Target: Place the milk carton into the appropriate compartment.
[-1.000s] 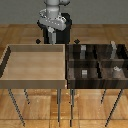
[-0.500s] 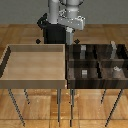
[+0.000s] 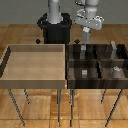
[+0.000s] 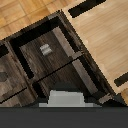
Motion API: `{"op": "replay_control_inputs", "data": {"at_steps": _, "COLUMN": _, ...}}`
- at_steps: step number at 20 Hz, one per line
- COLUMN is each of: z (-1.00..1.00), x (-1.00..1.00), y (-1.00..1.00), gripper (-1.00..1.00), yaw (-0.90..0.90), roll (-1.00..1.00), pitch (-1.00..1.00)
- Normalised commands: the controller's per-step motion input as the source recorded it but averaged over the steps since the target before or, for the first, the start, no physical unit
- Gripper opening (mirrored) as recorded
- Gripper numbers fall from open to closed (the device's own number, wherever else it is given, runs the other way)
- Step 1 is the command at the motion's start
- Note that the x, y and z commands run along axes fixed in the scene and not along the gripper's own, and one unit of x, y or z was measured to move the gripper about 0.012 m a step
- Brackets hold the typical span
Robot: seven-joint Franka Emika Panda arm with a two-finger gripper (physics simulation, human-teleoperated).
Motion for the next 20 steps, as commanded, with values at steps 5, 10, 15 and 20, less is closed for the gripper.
{"op": "replay_control_inputs", "data": {"at_steps": 5, "z": -0.2, "x": -0.6, "y": 0.0, "gripper": -1.0, "yaw": 0.0, "roll": 0.0, "pitch": 0.0}}
{"op": "replay_control_inputs", "data": {"at_steps": 10, "z": -1.0, "x": 0.0, "y": 0.0, "gripper": -1.0, "yaw": 0.0, "roll": 0.0, "pitch": 0.0}}
{"op": "replay_control_inputs", "data": {"at_steps": 15, "z": -0.2, "x": 0.0, "y": 0.0, "gripper": -1.0, "yaw": 0.0, "roll": 0.0, "pitch": 0.0}}
{"op": "replay_control_inputs", "data": {"at_steps": 20, "z": -0.8, "x": 0.0, "y": 0.0, "gripper": -1.0, "yaw": 0.0, "roll": 0.0, "pitch": 0.0}}
